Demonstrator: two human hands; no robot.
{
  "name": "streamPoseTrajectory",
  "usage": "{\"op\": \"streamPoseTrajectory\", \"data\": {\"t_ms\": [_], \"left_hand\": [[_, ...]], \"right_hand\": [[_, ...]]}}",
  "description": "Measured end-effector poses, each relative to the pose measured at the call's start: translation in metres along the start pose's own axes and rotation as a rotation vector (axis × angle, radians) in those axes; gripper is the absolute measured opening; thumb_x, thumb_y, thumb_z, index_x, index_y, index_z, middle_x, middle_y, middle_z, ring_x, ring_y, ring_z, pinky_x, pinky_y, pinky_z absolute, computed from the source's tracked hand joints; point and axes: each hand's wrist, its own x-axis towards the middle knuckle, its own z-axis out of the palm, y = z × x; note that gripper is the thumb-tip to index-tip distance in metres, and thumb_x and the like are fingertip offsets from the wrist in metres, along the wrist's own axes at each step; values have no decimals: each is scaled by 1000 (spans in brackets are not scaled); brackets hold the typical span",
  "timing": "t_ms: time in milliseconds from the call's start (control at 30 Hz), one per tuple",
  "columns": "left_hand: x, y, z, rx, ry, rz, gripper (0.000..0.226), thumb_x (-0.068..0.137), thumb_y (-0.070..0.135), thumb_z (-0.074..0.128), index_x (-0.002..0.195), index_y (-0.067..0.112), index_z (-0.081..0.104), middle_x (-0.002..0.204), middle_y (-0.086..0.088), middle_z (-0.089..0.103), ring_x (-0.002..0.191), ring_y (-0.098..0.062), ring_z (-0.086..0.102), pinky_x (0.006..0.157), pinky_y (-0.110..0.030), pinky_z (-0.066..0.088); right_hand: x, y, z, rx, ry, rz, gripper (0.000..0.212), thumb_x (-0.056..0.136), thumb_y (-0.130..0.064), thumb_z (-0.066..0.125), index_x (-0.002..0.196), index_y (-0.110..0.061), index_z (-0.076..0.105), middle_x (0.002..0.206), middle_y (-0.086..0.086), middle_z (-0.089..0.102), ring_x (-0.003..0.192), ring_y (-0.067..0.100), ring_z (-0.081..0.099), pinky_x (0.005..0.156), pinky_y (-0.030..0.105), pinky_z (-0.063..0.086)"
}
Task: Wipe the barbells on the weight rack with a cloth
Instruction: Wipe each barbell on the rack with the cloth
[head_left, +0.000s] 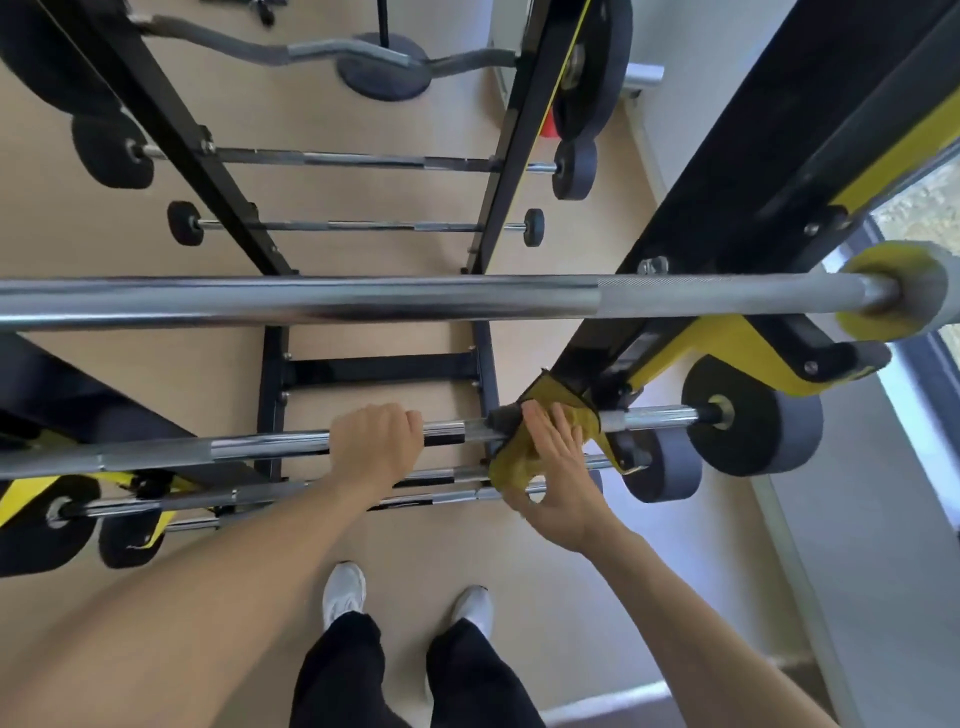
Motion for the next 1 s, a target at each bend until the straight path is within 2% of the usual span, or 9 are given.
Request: {"op": "streamPoseTrajectory", "data": {"t_ms": [67, 133, 233, 367, 467, 633, 800, 900, 1000], "left_hand": [[12, -2, -4, 48, -47, 48, 49, 95, 38, 28, 60, 17, 56, 59, 1, 55, 61, -23, 59, 65, -33, 53], [15, -2, -4, 27, -45, 58, 49, 95, 37, 31, 56, 16, 53, 60, -2, 57, 63, -25, 60, 69, -34, 50], [12, -1, -2, -18, 2, 41, 53, 89, 39, 26, 51, 14, 53, 51, -2, 54, 51, -22, 57, 63, -35, 53], [12, -2, 1, -23, 50, 50, 52, 86, 41, 23, 48, 16, 49, 46, 0, 47, 45, -20, 52, 53, -33, 53], [13, -2, 4, 5, 63, 44, 52, 87, 42, 23, 52, 16, 51, 49, 0, 49, 47, -19, 52, 53, -33, 53], [13, -2, 2, 19, 95, 29, 48, 91, 39, 32, 58, 14, 56, 56, -3, 54, 52, -24, 54, 57, -30, 51], [13, -3, 3, 24, 134, 51, 47, 88, 38, 30, 55, 15, 53, 53, -2, 51, 48, -22, 50, 53, -27, 42], [14, -3, 4, 4, 140, 49, 46, 92, 35, 37, 53, 16, 52, 50, 0, 49, 46, -17, 48, 50, -25, 45], [15, -1, 3, 20, 104, 25, 47, 93, 39, 34, 56, 17, 55, 53, 0, 52, 49, -18, 53, 55, -30, 54]], "right_hand": [[1, 5, -8, 184, 60, 68, 84, 93, -38, 64, 155, -41, 7, 158, -6, 28, 149, 27, 24, 118, 48, 30], [2, 16, -15, -20, 111, 47, 78, 93, -29, 66, 153, -35, 17, 151, -5, 39, 139, 23, 41, 114, 41, 39], [20, 18, -16, -345, 105, -41, 65, 95, -38, 62, 150, -27, 29, 155, -4, 38, 145, 21, 32, 120, 37, 20], [59, -12, -3, -562, 20, -126, 35, 104, -42, 41, 134, -24, 45, 133, -3, 55, 124, 21, 50, 114, 37, 30], [67, -26, 6, -533, 11, -137, 41, 105, -48, 28, 134, -27, 45, 129, -3, 56, 117, 23, 53, 106, 42, 36], [61, -14, -3, -552, -16, -162, 50, 99, -60, 32, 145, -39, 28, 122, 1, 54, 112, 24, 54, 101, 42, 40], [51, 23, -46, -426, 15, 188, 83, 75, -79, 57, 135, -25, 40, 119, 0, 63, 109, 25, 61, 96, 42, 48], [54, 21, -48, -458, -13, 219, 70, 75, -77, 58, 124, -29, 49, 114, -3, 63, 108, 23, 59, 98, 41, 44], [68, -16, -11, -609, -58, 23, 58, 86, -76, 39, 119, -30, 52, 111, -5, 60, 106, 20, 57, 99, 43, 37]]}}
